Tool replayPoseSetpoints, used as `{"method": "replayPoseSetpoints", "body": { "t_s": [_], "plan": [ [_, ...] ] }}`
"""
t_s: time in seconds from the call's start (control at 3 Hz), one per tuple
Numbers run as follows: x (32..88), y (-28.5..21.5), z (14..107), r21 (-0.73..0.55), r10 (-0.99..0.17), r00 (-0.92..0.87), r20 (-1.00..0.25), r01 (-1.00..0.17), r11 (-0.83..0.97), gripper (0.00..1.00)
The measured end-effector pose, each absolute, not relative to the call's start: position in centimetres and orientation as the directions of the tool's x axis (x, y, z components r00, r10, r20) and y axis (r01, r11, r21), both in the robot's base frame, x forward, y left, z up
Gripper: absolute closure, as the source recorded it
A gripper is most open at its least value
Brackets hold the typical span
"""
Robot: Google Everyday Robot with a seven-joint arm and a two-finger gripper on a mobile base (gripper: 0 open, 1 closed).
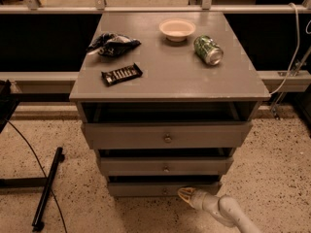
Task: Close bottom drawer
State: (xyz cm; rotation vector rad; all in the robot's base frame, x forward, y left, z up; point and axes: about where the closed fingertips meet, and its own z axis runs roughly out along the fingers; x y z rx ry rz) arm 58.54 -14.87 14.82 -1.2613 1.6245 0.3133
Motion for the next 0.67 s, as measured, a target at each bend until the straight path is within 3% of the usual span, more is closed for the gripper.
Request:
{"method": "replayPoseSetpoints", "body": {
  "t_s": [0.33,0.67],
  "plan": [
    [57.4,-14.4,15.5,-0.340,-0.525,0.081,-0.847,-0.842,0.419,1.00],
    [51.8,-13.8,17.8,-0.296,-0.471,0.118,-0.874,-0.899,0.324,1.00]
  ]
}}
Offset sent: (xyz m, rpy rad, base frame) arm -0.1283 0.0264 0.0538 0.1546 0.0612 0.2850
